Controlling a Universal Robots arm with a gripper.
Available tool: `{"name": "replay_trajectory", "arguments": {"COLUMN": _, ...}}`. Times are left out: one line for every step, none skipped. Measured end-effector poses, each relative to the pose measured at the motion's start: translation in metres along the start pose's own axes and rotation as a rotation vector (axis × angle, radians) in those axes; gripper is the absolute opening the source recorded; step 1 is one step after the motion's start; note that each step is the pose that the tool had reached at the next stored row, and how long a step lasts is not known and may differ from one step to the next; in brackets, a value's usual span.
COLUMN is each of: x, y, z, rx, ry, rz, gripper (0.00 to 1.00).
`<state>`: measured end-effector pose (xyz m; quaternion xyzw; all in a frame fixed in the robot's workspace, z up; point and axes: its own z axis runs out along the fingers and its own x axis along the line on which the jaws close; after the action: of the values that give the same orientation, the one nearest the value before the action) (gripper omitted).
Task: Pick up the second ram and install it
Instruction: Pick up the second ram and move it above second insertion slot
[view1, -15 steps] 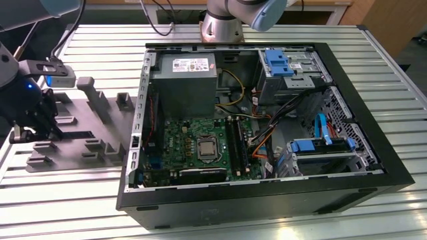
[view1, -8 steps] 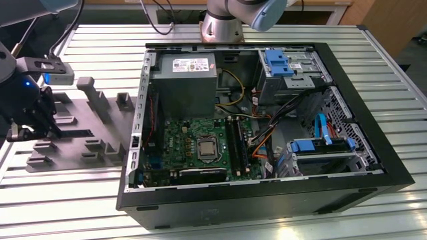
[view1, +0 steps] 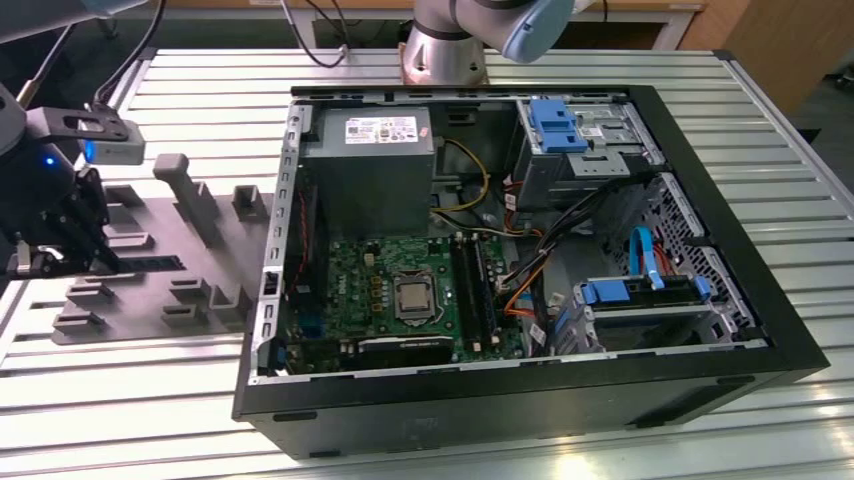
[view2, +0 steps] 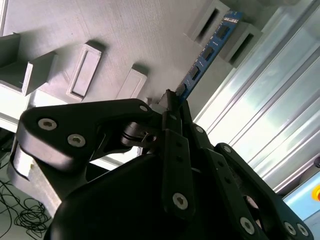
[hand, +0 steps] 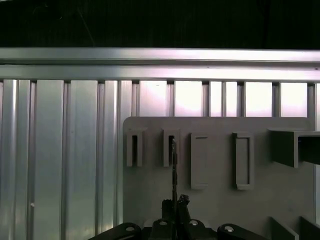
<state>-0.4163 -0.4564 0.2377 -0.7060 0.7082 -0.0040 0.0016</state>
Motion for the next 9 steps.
{"name": "replay_trajectory", "arguments": {"x": 0.0000, "y": 0.0000, "z": -0.0010, "rx": 0.0000, "ry": 0.0000, "rz": 0.000, "gripper": 0.14}}
{"name": "replay_trajectory", "arguments": {"x": 0.0000, "y": 0.0000, "z": -0.0017, "rx": 0.0001, "ry": -0.0001, "rz": 0.000, "gripper": 0.14}}
{"name": "replay_trajectory", "arguments": {"x": 0.0000, "y": 0.0000, "z": -0.0024, "rx": 0.0001, "ry": 0.0000, "rz": 0.000, "gripper": 0.14}}
{"name": "replay_trajectory", "arguments": {"x": 0.0000, "y": 0.0000, "z": -0.0031, "rx": 0.0001, "ry": -0.0001, "rz": 0.000, "gripper": 0.14}}
{"name": "replay_trajectory", "arguments": {"x": 0.0000, "y": 0.0000, "z": -0.0039, "rx": 0.0000, "ry": 0.0000, "rz": 0.000, "gripper": 0.14}}
{"name": "replay_trajectory", "arguments": {"x": 0.0000, "y": 0.0000, "z": -0.0048, "rx": 0.0001, "ry": 0.0000, "rz": 0.000, "gripper": 0.14}}
{"name": "replay_trajectory", "arguments": {"x": 0.0000, "y": 0.0000, "z": -0.0057, "rx": 0.0000, "ry": 0.0000, "rz": 0.000, "gripper": 0.14}}
{"name": "replay_trajectory", "arguments": {"x": 0.0000, "y": -0.0001, "z": -0.0065, "rx": 0.0001, "ry": -0.0001, "rz": 0.000, "gripper": 0.14}}
{"name": "replay_trajectory", "arguments": {"x": 0.0000, "y": -0.0001, "z": -0.0074, "rx": 0.0000, "ry": 0.0000, "rz": 0.000, "gripper": 0.14}}
